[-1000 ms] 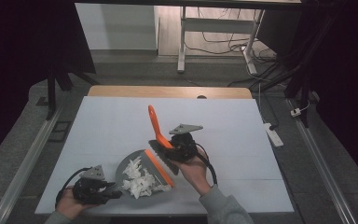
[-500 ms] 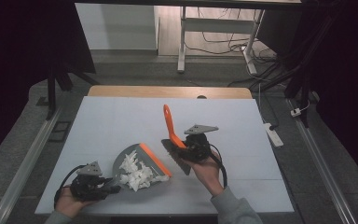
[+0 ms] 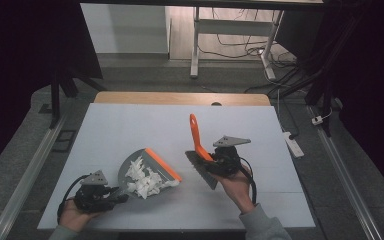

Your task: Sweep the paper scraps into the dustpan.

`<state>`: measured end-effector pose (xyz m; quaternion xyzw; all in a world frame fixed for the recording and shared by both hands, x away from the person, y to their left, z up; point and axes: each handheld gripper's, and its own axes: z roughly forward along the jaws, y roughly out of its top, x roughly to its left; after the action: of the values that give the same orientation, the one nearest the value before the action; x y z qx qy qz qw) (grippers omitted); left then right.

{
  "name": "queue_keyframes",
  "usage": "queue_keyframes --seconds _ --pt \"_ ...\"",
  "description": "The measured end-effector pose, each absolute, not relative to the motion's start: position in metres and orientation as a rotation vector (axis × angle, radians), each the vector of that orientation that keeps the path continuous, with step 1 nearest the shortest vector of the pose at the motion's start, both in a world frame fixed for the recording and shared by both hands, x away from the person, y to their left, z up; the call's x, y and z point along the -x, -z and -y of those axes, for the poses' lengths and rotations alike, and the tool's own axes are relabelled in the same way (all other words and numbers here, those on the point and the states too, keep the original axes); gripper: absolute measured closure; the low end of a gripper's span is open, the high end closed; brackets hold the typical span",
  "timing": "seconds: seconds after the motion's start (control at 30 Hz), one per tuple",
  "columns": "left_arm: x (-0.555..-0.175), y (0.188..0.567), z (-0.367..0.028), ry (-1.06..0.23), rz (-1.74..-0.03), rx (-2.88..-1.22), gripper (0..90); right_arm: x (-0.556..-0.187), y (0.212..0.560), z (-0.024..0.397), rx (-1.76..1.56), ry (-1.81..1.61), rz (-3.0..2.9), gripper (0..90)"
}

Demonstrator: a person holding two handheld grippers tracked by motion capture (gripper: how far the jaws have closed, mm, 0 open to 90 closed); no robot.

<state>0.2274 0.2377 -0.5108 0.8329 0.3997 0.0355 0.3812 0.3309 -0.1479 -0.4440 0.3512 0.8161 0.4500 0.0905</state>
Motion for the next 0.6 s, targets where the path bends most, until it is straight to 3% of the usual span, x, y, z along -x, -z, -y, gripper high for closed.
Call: queue_keyframes --seconds 0.6 --pt "-0.228 0.502 -0.241 -0.171 -1.123 -2.053 61.3 -0.324 0.449 0.178 -1.037 -1.320 -2.440 70.0"
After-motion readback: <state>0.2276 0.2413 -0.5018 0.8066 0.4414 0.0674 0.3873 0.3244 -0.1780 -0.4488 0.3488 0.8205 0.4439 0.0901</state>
